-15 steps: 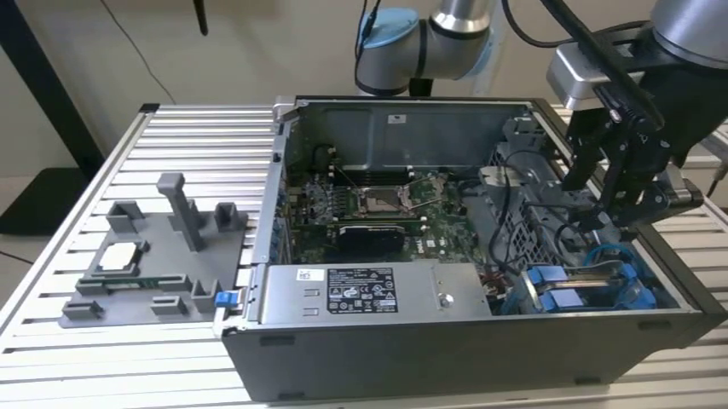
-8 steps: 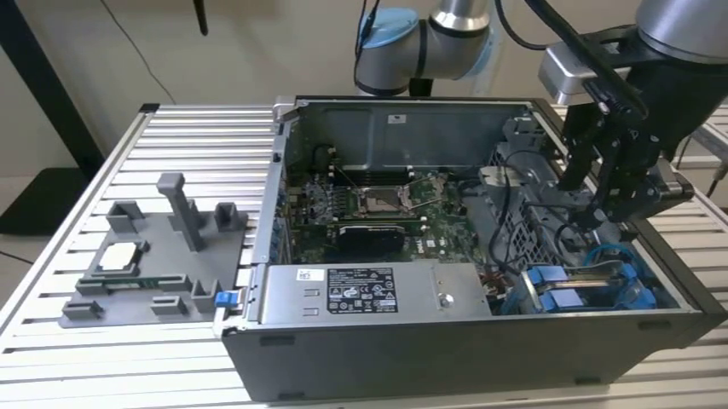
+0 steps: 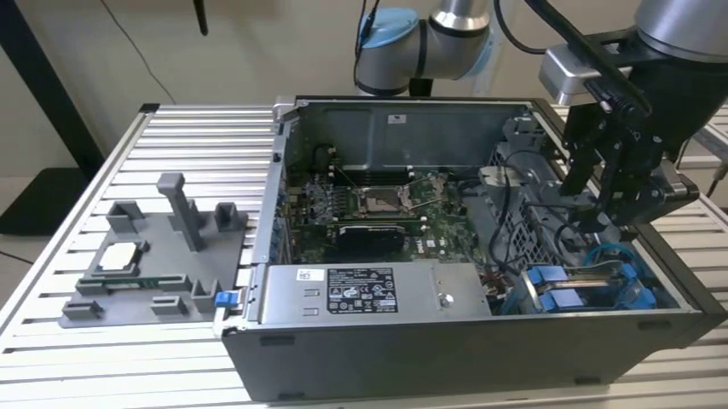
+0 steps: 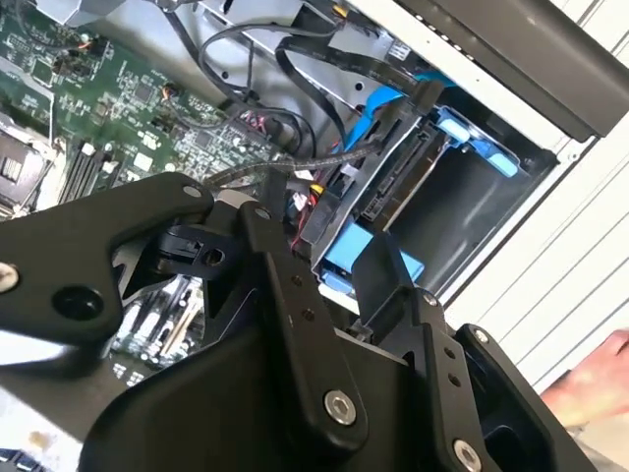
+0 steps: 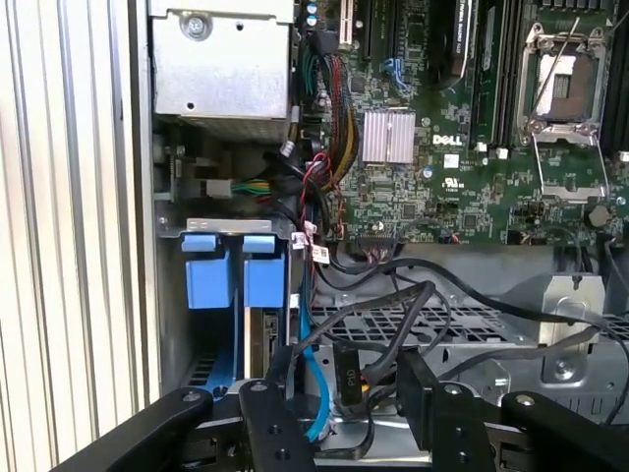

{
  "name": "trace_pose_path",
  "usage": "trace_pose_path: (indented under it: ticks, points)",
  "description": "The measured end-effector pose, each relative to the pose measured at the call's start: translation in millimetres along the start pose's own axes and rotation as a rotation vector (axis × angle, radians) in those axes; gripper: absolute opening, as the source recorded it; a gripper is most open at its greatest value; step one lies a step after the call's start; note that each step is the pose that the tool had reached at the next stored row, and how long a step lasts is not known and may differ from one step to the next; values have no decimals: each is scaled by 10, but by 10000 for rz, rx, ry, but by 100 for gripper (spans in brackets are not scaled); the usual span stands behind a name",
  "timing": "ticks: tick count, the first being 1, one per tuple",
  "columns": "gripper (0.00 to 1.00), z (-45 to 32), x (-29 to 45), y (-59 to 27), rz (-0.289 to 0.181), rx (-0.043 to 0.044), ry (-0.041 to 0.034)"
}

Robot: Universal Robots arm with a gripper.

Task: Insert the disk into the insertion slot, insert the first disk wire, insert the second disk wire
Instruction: 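Insert the first disk wire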

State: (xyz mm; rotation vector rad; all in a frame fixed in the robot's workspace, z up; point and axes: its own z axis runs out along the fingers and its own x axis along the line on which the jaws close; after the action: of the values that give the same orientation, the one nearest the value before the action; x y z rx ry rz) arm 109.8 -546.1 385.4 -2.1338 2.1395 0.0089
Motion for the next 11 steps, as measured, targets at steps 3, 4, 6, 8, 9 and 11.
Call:
trace_pose_path:
  ticks: [3, 4, 6, 8, 9, 11]
  points:
    - [100, 0, -1, 0, 0, 0, 3]
    - [100, 0, -1, 0, 0, 0, 4]
    - [100, 0, 0, 0, 0, 0, 8]
    - [100, 0, -1, 0, -2, 0, 33]
    - [100, 0, -1, 0, -4, 0, 53]
    - [100, 0, -1, 0, -8, 0, 98]
